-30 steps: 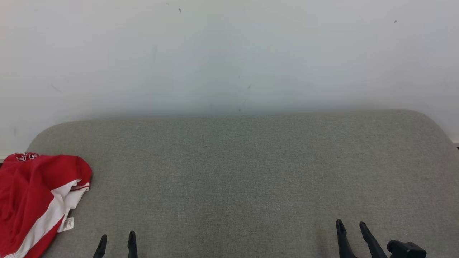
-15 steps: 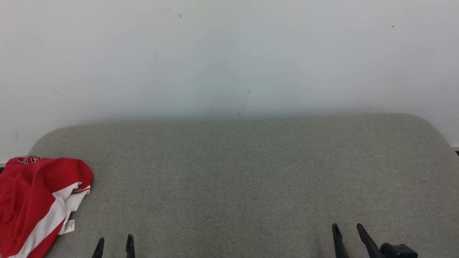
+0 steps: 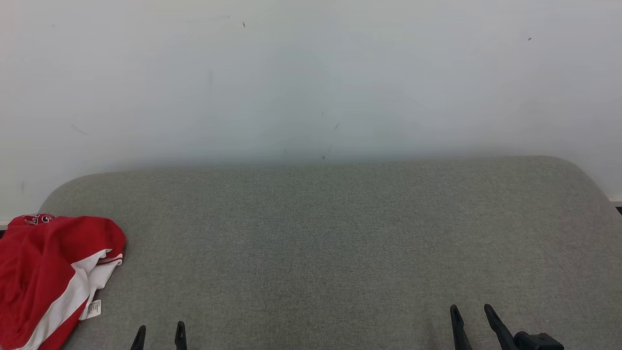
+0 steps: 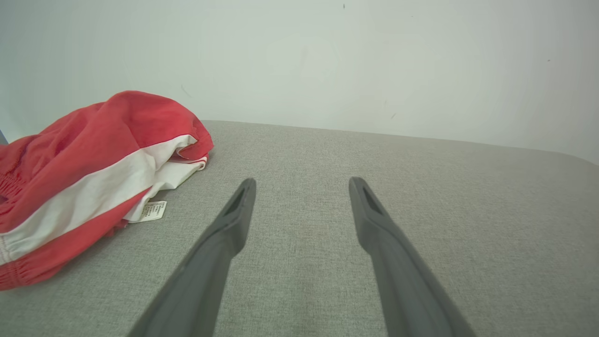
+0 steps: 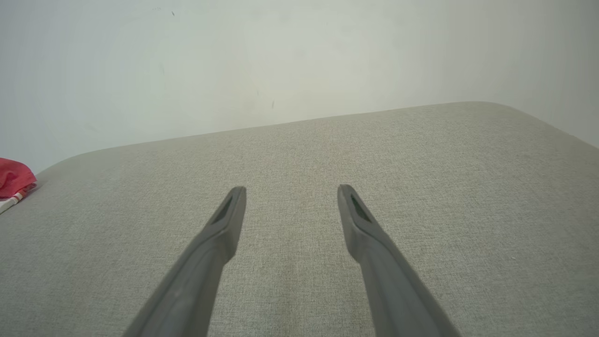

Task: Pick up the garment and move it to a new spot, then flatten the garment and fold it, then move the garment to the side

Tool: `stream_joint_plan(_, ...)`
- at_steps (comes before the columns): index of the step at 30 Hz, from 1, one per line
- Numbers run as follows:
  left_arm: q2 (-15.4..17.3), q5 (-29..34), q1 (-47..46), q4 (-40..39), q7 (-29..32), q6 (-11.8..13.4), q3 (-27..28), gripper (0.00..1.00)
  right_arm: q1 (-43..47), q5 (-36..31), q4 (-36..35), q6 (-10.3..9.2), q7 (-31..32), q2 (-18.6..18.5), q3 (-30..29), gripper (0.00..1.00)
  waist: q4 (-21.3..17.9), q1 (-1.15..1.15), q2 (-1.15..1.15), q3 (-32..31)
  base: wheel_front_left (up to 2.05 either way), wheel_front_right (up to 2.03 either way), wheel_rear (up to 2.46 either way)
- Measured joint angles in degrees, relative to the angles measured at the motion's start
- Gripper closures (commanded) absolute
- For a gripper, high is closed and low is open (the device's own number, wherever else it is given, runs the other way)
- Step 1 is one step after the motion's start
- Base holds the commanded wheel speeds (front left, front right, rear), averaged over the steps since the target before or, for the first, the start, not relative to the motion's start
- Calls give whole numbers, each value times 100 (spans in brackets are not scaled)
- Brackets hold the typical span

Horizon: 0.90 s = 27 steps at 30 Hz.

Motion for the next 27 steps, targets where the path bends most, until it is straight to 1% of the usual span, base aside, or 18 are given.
stream_joint_plan(14, 0, -4, -1, 11, 1, 40, -16, 0, 40, 29, -8, 0, 10, 21, -20, 0, 61, 0, 0, -8, 0, 0, 0)
stream_joint_plan(20, -1, 14, 15, 14, 0, 51, 19, 0, 122, 63, -2, 0, 9, 25, -21, 0, 229, 1, 0, -41, 0, 0, 0)
stream_joint_plan(25, -1, 67, 92, 11, 1, 68, 46, 0, 171, 104, 3, 0, -3, 26, -8, 0, 418, 1, 0, -71, 0, 0, 0)
stream_joint_plan(26, -1, 81, 105, 0, 0, 68, 79, 0, 184, 122, 11, 0, -10, 26, 7, 0, 538, 1, 0, -84, 0, 0, 0)
stream_joint_plan(27, -1, 81, 105, 0, 0, 68, 79, 0, 184, 122, 11, 0, -10, 26, 7, 0, 538, 1, 0, -84, 0, 0, 0)
